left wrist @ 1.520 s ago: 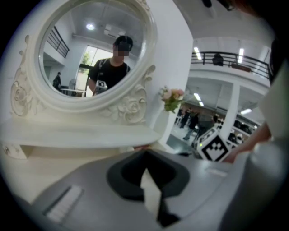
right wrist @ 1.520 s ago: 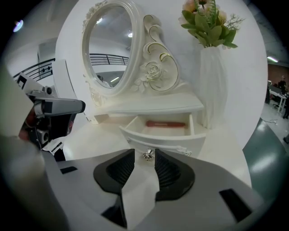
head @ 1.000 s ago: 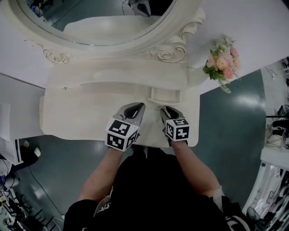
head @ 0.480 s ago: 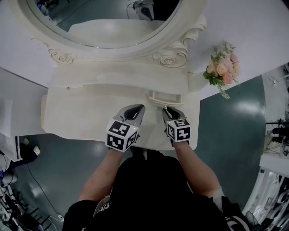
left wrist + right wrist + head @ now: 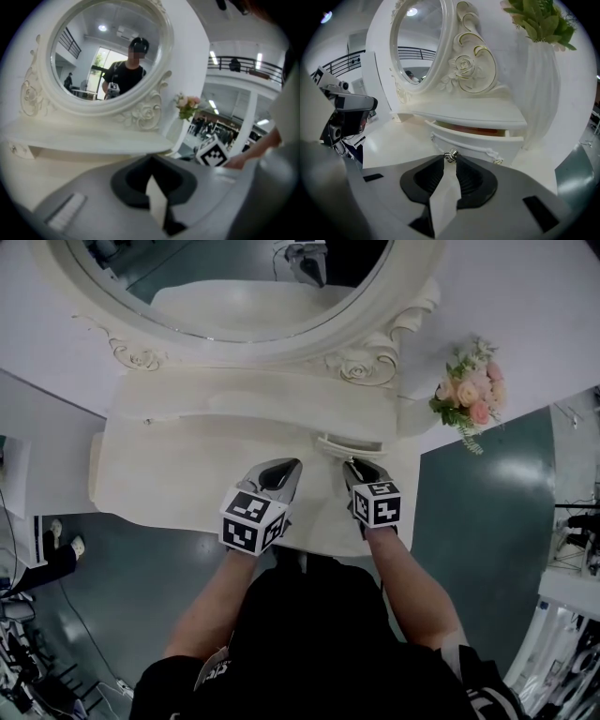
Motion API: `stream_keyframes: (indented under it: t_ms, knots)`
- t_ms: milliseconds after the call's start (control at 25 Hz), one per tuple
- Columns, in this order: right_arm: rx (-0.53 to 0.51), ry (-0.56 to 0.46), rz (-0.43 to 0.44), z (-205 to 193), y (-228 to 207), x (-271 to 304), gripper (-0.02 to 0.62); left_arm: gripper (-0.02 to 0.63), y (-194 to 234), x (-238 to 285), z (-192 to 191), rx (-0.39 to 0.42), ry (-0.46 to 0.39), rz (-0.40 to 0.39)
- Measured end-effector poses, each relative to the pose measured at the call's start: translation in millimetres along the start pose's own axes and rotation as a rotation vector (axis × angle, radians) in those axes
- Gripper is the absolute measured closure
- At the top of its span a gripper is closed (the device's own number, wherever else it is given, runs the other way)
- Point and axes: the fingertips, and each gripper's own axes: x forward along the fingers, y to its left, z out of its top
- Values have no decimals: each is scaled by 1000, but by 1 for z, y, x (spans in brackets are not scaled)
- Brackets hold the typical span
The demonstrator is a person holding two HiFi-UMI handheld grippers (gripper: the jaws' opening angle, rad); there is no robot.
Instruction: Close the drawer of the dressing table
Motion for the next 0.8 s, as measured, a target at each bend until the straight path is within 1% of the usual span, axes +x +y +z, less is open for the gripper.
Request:
stream_keyframes:
  t_ms: [280,800]
  knots:
    - [2,8,1,5,-7,10,517,595,11,0,-3,-27,10,22]
    - [21,6,13,16,-20,24,517,595,20,2,-3,-45,24,48]
